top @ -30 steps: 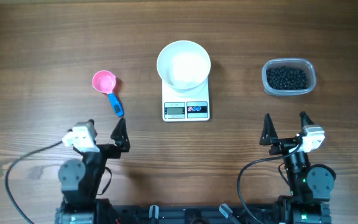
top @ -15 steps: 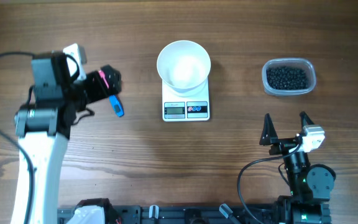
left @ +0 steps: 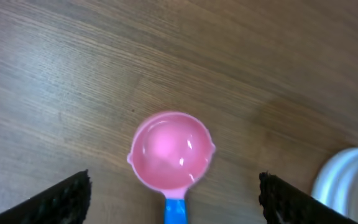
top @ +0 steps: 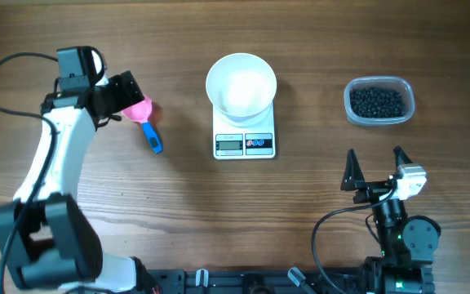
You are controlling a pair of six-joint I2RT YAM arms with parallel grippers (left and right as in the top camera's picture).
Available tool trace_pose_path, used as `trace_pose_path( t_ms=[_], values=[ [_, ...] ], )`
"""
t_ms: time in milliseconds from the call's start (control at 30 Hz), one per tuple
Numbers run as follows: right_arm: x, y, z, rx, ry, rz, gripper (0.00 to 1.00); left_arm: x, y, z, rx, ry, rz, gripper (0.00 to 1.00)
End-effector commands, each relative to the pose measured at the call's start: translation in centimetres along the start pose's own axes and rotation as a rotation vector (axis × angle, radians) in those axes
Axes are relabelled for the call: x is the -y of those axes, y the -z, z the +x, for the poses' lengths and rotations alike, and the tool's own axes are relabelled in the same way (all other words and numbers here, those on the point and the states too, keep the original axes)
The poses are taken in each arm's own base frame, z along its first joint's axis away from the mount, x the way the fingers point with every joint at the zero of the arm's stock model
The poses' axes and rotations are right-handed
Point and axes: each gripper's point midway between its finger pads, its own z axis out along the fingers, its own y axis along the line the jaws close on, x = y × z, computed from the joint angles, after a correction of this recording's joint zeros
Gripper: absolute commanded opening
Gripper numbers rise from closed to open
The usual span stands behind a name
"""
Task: Scoop item into bowl and weigh 150g on scale
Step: 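Reach the left gripper to the pink scoop and grasp it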
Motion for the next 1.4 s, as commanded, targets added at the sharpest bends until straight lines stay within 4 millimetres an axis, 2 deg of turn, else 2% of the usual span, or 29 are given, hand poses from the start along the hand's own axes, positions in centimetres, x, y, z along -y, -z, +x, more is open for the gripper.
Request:
trace_pose_path(
  t_ms=[0, 67, 100, 133, 167, 433, 500, 700, 733, 767, 900, 967, 1033, 1133, 1167, 1200, 1300, 1367],
  values=[
    [0.2, 0.0, -0.2, 0.010, -0.008, 0.012, 0.99, -1.8, -2.7, 0.6, -0.036, -0.054, -0.076, 0.79],
    [0.2, 0.0, -0.2, 0.010, -0.008, 0.012, 1.00, -2.3, -3.9, 1.1, -0.057, -0.078, -0.097, 0.67],
    [0.2, 0.0, -0.2, 0.010, -0.008, 0.012, 1.00, -2.4, -4.3, 1.2, -0.063, -0.082, -0.100, 0.57],
    [0.2, 0.0, -0.2, 0.010, -0.008, 0.012, 1.00, -2.5, -4.7, 1.3, -0.067, -0.082, -0.102, 0.37],
    [0.2, 0.0, -0.2, 0.010, -0.008, 0.012, 1.00, -2.6, -5.3, 1.5, -0.073, -0.081, -0.104, 0.25],
    [0.2, 0.0, -0.2, 0.010, -0.008, 0.012, 1.00, -3.3, -8.4, 2.8, -0.116, -0.079, -0.114, 0.34],
    [0.2, 0.0, -0.2, 0.010, -0.008, 0.012, 1.00, -3.4, -9.0, 3.0, -0.120, -0.078, -0.115, 0.33],
    [0.2, 0.0, -0.2, 0.010, -0.008, 0.012, 1.00, -3.6, -9.9, 3.3, -0.126, -0.070, -0.117, 0.22],
    [0.2, 0.0, -0.2, 0.010, -0.008, 0.012, 1.00, -3.6, -9.9, 3.2, -0.122, -0.070, -0.116, 0.16],
    [0.2, 0.0, -0.2, 0.010, -0.008, 0.012, 1.00, -3.5, -9.9, 3.2, -0.119, -0.071, -0.115, 0.04],
    [0.2, 0.0, -0.2, 0.010, -0.008, 0.012, 1.00, -3.5, -9.6, 3.3, -0.125, -0.067, -0.117, 0.04],
    [0.2, 0.0, -0.2, 0.010, -0.008, 0.012, 1.00, -3.3, -8.6, 2.9, -0.119, -0.066, -0.115, 0.04],
    [0.2, 0.0, -0.2, 0.010, -0.008, 0.012, 1.00, -2.8, -6.5, 1.9, -0.084, -0.014, -0.110, 0.04],
    [0.2, 0.0, -0.2, 0.010, -0.008, 0.012, 1.00, -1.6, -1.5, -0.2, 0.007, 0.152, -0.078, 0.04],
    [0.2, 0.0, -0.2, 0.010, -0.009, 0.012, 1.00, -0.7, 0.9, -0.7, 0.034, 0.222, -0.034, 0.04],
    [0.2, 0.0, -0.2, 0.010, -0.008, 0.012, 1.00, 0.1, 2.4, -0.9, 0.046, 0.262, 0.004, 0.04],
    [0.2, 0.0, -0.2, 0.010, -0.008, 0.012, 1.00, 2.7, 7.0, -0.9, 0.056, 0.350, 0.143, 0.04],
    [0.2, 0.0, -0.2, 0.010, -0.008, 0.012, 1.00, 3.5, 9.6, 0.1, 0.037, 0.449, 0.184, 0.04]
  ],
)
